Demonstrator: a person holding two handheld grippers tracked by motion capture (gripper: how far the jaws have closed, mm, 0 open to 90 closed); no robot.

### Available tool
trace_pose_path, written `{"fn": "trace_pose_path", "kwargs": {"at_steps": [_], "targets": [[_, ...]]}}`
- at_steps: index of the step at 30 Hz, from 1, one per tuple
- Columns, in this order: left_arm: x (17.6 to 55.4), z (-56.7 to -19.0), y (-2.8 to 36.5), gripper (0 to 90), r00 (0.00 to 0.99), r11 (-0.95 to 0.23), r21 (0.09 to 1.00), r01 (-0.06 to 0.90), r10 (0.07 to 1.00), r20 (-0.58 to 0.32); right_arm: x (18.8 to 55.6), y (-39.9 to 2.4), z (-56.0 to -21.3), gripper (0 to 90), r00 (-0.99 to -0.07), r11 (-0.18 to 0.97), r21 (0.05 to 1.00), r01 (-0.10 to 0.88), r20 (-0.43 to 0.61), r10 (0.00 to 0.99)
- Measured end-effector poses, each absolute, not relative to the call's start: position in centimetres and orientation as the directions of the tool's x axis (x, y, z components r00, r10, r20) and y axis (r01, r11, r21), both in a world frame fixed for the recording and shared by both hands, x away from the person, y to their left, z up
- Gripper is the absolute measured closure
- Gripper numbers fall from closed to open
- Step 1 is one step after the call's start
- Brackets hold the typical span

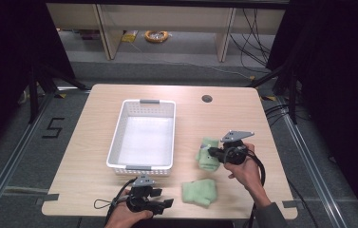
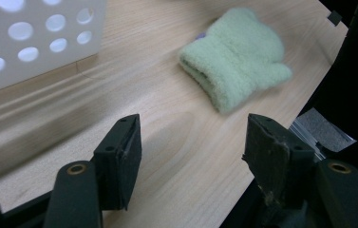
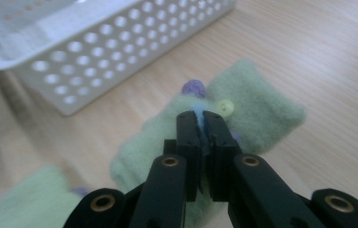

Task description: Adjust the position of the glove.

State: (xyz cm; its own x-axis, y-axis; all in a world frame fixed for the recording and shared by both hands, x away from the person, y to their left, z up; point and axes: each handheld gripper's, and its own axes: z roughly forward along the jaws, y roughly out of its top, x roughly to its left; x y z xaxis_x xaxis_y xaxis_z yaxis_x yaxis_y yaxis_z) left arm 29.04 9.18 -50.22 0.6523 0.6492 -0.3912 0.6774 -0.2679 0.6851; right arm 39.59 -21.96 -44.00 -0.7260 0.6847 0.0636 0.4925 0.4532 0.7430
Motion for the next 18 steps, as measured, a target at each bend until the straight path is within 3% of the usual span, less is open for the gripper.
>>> {"fn": "trace_pose_path", "kwargs": {"at_steps": [9,18], "targets": [[29.3,-50.0,9.5,37.0,0.644,-0.247,0.696,0.674,0.657,-0.391,35.3,-20.3,-42.9,86.6,-0.828,0.502,0.752,0.428,0.103,0.551],[29.4,-49.9,9.7,33.8,0.648,-0.253,0.697,0.671,0.655,-0.387,32.6,-19.5,-44.3,86.5,-0.891,0.585,0.727,0.360,0.082,0.446]]}}
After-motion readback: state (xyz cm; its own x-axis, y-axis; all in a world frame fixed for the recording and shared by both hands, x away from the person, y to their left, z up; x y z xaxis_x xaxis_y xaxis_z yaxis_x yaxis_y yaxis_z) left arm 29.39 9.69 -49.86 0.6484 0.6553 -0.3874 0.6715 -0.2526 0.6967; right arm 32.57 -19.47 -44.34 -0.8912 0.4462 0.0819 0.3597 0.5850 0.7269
